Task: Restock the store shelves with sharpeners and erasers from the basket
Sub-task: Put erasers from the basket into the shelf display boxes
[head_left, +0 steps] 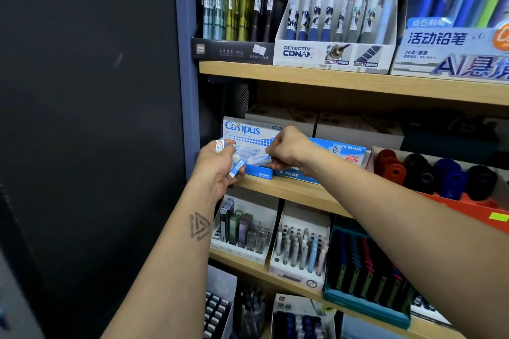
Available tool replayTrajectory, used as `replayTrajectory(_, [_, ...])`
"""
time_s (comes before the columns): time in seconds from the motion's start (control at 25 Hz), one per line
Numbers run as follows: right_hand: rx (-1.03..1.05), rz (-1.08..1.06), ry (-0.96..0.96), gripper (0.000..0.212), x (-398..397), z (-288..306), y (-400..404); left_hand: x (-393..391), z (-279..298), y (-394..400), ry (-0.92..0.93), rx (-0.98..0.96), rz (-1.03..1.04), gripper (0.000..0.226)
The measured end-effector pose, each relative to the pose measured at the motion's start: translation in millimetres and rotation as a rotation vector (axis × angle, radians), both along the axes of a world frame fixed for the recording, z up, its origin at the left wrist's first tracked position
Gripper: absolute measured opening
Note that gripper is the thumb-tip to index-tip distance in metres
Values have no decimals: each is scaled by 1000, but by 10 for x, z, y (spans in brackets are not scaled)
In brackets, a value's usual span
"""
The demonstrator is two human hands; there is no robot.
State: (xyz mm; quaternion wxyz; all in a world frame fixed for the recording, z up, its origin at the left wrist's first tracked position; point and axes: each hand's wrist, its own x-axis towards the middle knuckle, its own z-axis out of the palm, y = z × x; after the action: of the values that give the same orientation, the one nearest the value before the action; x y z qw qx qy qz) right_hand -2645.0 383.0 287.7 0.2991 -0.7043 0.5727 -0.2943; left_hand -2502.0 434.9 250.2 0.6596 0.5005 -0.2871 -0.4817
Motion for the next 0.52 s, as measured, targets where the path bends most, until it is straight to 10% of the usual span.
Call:
replayTrajectory(0.4, [-11,-107,-32,15,22,57,-229,81,15,8,-3,-10,33,17])
replayTrajectory(0.52, [-93,-77,212,11,108,-18,-266,51,25,14,-7,-20,27,19])
